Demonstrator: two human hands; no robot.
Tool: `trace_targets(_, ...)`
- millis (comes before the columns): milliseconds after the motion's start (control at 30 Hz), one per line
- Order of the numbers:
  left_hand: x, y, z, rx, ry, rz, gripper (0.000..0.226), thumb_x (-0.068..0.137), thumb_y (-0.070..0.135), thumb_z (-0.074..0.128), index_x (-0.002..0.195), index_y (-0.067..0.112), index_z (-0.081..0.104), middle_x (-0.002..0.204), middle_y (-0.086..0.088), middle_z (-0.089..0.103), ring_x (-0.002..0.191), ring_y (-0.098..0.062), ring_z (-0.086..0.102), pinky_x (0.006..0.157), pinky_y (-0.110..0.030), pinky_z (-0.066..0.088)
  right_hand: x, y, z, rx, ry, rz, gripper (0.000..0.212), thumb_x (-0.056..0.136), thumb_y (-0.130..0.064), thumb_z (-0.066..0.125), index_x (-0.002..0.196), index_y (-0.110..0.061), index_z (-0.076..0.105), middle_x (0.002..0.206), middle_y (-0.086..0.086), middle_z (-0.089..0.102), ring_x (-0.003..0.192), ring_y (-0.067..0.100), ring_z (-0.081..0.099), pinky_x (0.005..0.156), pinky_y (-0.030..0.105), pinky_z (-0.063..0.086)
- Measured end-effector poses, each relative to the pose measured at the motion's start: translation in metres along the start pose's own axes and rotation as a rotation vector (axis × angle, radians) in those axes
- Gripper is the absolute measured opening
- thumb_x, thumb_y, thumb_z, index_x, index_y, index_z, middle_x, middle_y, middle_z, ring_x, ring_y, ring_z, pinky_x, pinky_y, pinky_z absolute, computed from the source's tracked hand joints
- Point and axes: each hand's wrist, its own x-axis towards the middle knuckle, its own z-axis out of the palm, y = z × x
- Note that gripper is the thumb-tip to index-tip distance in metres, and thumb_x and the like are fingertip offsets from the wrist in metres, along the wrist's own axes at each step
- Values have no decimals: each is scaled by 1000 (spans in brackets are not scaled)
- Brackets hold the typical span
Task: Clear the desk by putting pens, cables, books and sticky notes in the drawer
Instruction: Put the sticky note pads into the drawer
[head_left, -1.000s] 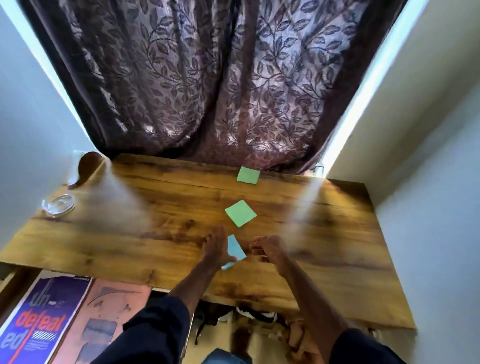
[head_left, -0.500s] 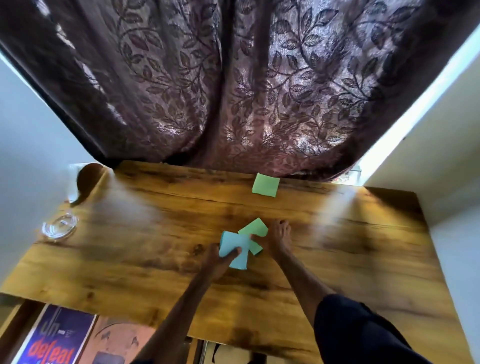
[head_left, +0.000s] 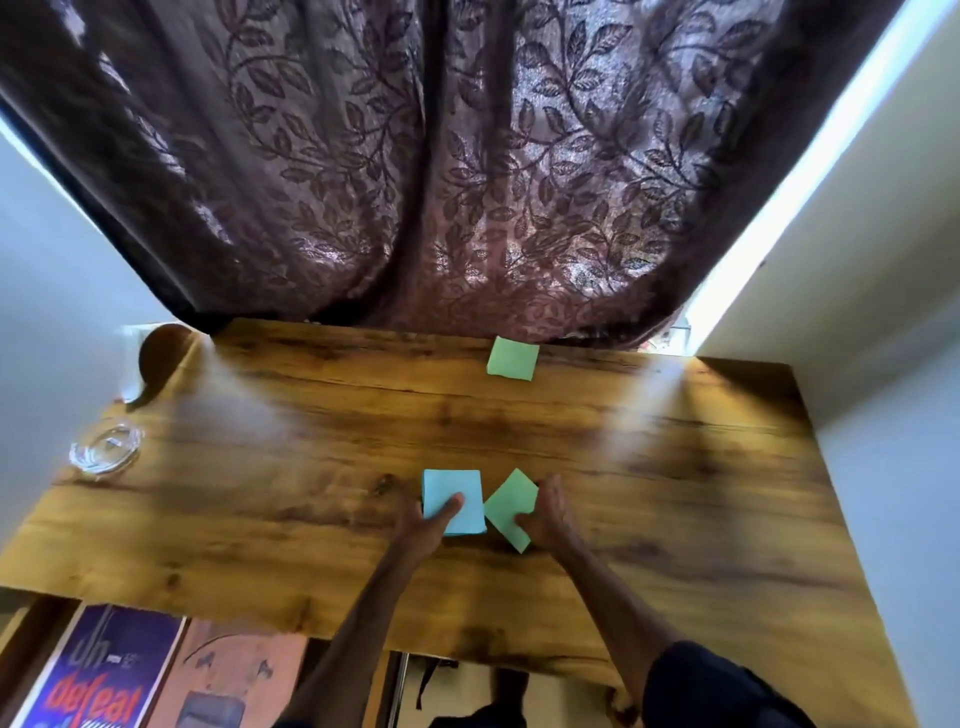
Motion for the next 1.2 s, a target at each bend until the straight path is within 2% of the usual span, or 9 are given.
trace_targets(167, -39, -15, 14, 16, -18, 63, 28, 91, 32, 73, 102, 7, 70, 98, -11, 74, 81, -19, 71, 66, -32, 57, -47, 42, -8, 359, 7, 175, 46, 92, -17, 66, 133, -5, 51, 122, 13, 64, 104, 27, 66, 85, 46, 59)
trace_targets(300, -70, -46, 17, -3, -65, 53, 35, 92, 22, 73, 116, -1, 64, 109, -16, 72, 88, -24, 73, 59, -28, 57, -112, 72, -10, 674, 73, 143, 16, 94, -5, 57, 109, -1, 63, 89, 10, 69, 64, 10, 68, 52, 27, 52)
trace_targets(367, -91, -66, 15, -31, -86, 64, 38, 91, 23, 74, 120, 3, 63, 111, -14, 73, 93, -23, 73, 65, -32, 59, -145, 83, -4, 750, 90, 168, 19, 90, -13, 59, 104, -1, 65, 89, 13, 70, 65, 14, 65, 52, 25, 48)
trace_targets(500, -145, -110, 9, -43, -58, 93, 28, 91, 21, 74, 114, 6, 68, 102, -10, 76, 88, -24, 74, 80, -50, 62, -217, 99, 18, 904, 88, 200, 10, 92, -2, 58, 95, -6, 67, 88, 11, 69, 74, 22, 66, 59, 28, 51)
trace_targets(633, -212, -149, 2, -89, -53, 67, 21, 98, 6, 61, 118, 0, 59, 104, -18, 69, 75, -26, 72, 55, -31, 61, -284, 111, 51, 1018, 64, 159, 13, 90, 1, 60, 96, -6, 69, 86, 10, 71, 64, 14, 67, 47, 25, 50)
trace_targets(767, -271, -199, -18, -26, -30, 62, 27, 98, 5, 61, 123, -3, 57, 102, -17, 68, 74, -22, 73, 53, -30, 60, -345, 124, 102, 1031, 21, 216, 14, 89, 0, 59, 93, -9, 69, 99, 16, 74, 77, 23, 68, 62, 38, 54)
trace_targets(967, -331, -248, -67, -19, 11, 29, 26, 100, 11, 60, 125, 4, 57, 115, -19, 67, 95, -27, 70, 63, -33, 62, -407, 106, 145, 939, -36, 224, 16, 92, 3, 52, 95, -6, 64, 85, 9, 69, 68, 20, 65, 47, 27, 53)
trace_targets(1067, -342, -270, -105, 14, 86, 4, 32, 96, 15, 66, 126, 5, 59, 117, -16, 68, 101, -28, 69, 72, -39, 63, -422, 89, 174, 886, -68, 178, 18, 93, 1, 50, 101, -5, 65, 94, 11, 70, 72, 18, 67, 52, 28, 57)
trace_targets(1200, -337, -295, -157, 27, 181, -16, 33, 91, 14, 72, 121, 5, 61, 114, -13, 69, 100, -28, 70, 66, -34, 63, -429, 66, 216, 771, -75, 112, 23, 94, -7, 58, 115, -3, 65, 109, 12, 73, 85, 17, 71, 52, 22, 53)
